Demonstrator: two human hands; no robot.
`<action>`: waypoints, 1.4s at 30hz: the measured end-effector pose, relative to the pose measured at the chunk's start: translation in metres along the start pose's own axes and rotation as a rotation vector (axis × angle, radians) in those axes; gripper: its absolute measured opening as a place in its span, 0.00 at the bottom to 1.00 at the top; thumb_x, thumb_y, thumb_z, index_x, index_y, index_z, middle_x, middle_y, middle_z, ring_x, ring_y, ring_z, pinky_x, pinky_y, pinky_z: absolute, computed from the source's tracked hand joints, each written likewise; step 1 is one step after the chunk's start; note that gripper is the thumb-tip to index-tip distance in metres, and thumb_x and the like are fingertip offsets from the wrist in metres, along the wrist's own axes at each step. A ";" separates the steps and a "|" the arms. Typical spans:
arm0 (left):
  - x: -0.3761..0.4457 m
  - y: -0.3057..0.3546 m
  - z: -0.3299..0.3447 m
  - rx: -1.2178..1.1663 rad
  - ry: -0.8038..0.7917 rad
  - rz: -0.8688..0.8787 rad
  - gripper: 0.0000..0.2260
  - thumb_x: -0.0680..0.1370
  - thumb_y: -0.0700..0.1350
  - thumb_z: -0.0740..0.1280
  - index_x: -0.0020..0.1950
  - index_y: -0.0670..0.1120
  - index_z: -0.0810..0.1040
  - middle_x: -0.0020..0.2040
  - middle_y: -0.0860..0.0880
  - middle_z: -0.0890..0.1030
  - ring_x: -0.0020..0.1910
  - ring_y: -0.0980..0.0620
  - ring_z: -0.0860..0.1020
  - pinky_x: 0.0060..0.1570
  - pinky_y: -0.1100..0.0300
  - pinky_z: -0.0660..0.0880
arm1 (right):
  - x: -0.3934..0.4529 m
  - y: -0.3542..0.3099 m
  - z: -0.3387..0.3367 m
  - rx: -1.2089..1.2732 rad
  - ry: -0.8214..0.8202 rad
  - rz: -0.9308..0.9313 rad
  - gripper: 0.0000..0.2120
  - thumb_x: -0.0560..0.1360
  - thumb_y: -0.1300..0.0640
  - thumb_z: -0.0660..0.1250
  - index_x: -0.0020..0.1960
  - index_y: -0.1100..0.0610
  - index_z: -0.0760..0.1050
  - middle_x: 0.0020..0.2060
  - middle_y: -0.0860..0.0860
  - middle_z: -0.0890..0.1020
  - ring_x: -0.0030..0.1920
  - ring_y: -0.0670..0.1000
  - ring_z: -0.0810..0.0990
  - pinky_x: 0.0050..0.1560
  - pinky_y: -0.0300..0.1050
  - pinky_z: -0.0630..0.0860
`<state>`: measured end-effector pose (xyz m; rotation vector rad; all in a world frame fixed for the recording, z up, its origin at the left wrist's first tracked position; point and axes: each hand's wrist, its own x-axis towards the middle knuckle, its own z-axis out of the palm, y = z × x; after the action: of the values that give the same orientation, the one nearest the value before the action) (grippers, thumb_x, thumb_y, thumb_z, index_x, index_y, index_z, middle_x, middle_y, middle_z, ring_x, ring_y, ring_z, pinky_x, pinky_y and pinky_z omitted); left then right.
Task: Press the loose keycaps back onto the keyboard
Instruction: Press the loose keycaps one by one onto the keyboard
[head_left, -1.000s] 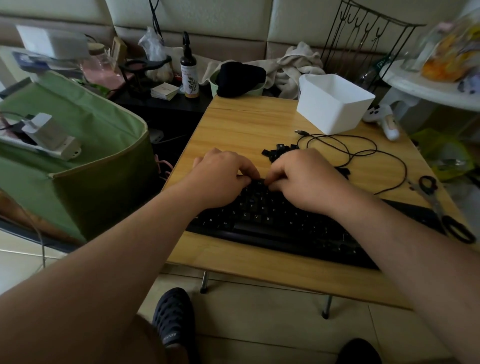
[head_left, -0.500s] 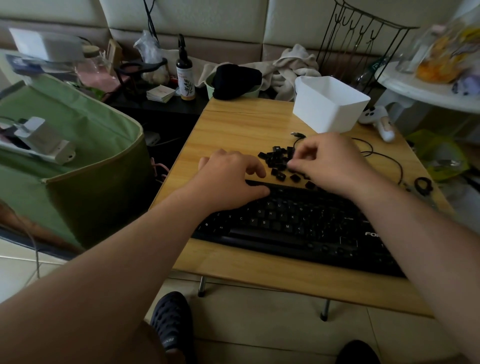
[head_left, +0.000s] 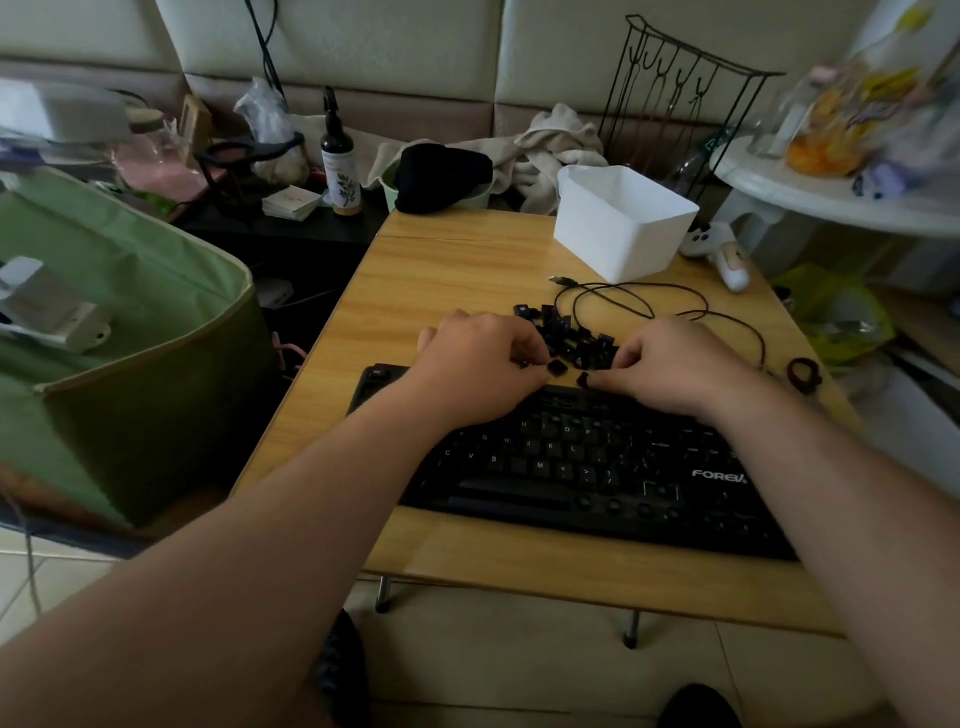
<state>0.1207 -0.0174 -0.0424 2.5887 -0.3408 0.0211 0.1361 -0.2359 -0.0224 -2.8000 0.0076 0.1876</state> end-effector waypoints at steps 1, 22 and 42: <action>0.002 0.004 0.002 -0.002 0.005 0.001 0.07 0.79 0.59 0.69 0.56 0.64 0.80 0.56 0.63 0.81 0.66 0.50 0.71 0.59 0.50 0.62 | 0.000 -0.003 0.002 0.003 -0.003 0.016 0.14 0.72 0.39 0.76 0.40 0.49 0.84 0.38 0.47 0.83 0.41 0.46 0.78 0.34 0.42 0.67; -0.004 0.035 0.013 -0.573 0.249 0.125 0.12 0.75 0.52 0.78 0.58 0.58 0.84 0.43 0.61 0.85 0.44 0.61 0.83 0.49 0.55 0.83 | 0.000 0.003 -0.010 1.368 -0.472 -0.031 0.11 0.73 0.57 0.70 0.54 0.59 0.81 0.42 0.55 0.81 0.37 0.48 0.77 0.36 0.37 0.73; -0.010 0.012 -0.014 -0.408 0.230 0.252 0.17 0.73 0.53 0.80 0.61 0.59 0.85 0.46 0.63 0.85 0.48 0.62 0.83 0.49 0.67 0.77 | -0.015 -0.017 -0.011 1.403 -0.406 -0.139 0.15 0.68 0.60 0.75 0.55 0.55 0.81 0.48 0.56 0.84 0.41 0.51 0.80 0.41 0.40 0.74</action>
<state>0.1086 -0.0183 -0.0249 2.1019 -0.5234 0.3036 0.1237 -0.2243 -0.0044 -1.3328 -0.1074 0.4765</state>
